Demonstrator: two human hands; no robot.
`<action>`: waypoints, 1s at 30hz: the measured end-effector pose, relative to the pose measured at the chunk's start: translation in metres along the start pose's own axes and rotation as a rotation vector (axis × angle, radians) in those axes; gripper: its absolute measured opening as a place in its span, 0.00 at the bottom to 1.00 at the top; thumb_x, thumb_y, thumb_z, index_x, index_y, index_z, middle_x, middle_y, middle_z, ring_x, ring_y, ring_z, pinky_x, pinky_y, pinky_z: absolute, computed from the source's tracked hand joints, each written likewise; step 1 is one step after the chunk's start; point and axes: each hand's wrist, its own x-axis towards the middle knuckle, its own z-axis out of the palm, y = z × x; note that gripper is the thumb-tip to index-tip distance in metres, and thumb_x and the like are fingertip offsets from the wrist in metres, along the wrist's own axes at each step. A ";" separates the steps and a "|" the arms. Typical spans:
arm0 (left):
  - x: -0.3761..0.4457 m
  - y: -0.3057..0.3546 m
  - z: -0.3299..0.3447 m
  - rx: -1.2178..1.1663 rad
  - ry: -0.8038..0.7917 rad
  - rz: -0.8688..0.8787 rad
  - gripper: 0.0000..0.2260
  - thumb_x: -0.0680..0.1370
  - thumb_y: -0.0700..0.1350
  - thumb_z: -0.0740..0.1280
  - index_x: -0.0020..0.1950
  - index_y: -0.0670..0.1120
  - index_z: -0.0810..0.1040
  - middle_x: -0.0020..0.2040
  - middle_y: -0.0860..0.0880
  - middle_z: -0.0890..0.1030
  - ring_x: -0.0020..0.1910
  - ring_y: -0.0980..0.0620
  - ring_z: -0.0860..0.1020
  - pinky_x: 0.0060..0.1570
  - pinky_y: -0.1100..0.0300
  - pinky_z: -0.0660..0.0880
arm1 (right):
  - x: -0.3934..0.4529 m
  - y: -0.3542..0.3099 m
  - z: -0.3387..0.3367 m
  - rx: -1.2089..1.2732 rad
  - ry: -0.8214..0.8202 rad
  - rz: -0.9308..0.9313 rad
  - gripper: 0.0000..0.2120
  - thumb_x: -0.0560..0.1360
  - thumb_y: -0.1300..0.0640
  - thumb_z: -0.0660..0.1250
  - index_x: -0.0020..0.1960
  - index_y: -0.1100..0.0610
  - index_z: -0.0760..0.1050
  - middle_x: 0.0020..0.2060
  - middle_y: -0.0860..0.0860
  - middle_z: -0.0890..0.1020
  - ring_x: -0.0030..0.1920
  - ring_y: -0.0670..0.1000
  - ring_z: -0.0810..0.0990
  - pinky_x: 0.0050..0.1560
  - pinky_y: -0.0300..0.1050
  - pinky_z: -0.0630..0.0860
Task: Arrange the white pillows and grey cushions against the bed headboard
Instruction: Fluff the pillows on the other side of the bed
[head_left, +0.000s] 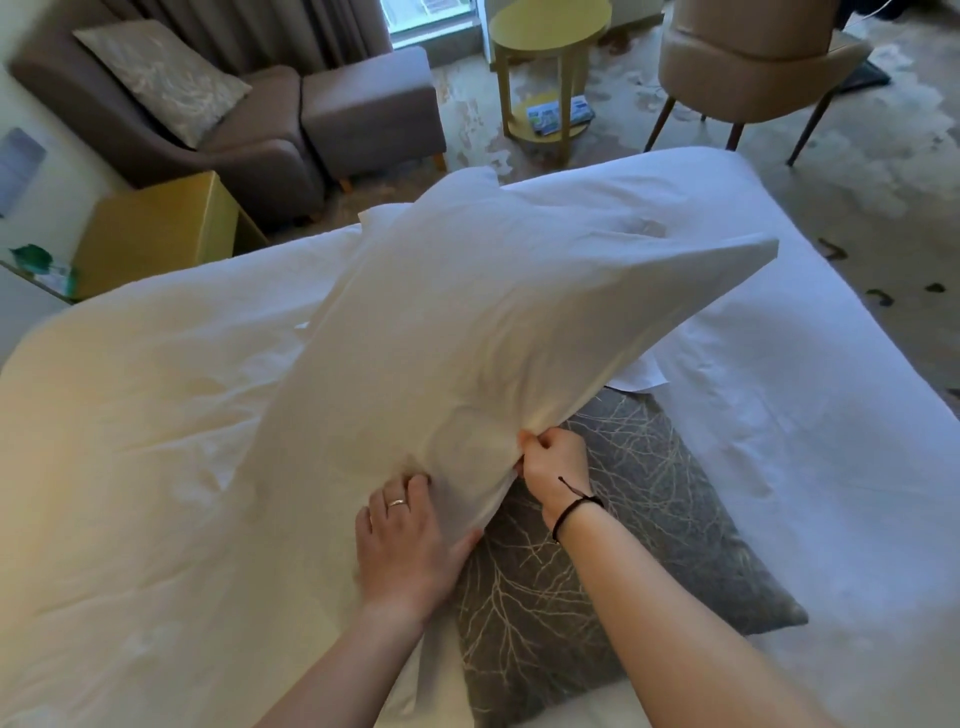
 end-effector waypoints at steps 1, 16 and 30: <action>-0.003 -0.002 -0.004 -0.024 0.009 -0.024 0.38 0.65 0.71 0.68 0.64 0.45 0.73 0.61 0.43 0.75 0.59 0.41 0.73 0.57 0.46 0.72 | -0.013 -0.005 0.003 -0.045 -0.004 -0.055 0.16 0.75 0.55 0.66 0.34 0.65 0.75 0.31 0.62 0.80 0.36 0.62 0.80 0.40 0.59 0.79; -0.038 -0.161 -0.091 -0.136 0.181 0.300 0.03 0.68 0.44 0.64 0.39 0.49 0.76 0.34 0.50 0.76 0.36 0.43 0.76 0.30 0.55 0.69 | -0.217 -0.049 0.111 -0.168 0.041 -0.413 0.18 0.77 0.55 0.65 0.29 0.52 0.67 0.26 0.45 0.73 0.29 0.43 0.69 0.34 0.43 0.61; 0.005 -0.393 -0.144 -0.096 0.212 0.354 0.05 0.68 0.41 0.70 0.37 0.47 0.75 0.34 0.48 0.78 0.37 0.41 0.76 0.36 0.54 0.70 | -0.323 -0.146 0.236 -1.197 0.006 -0.965 0.15 0.71 0.44 0.67 0.45 0.53 0.67 0.43 0.52 0.75 0.45 0.57 0.76 0.37 0.48 0.66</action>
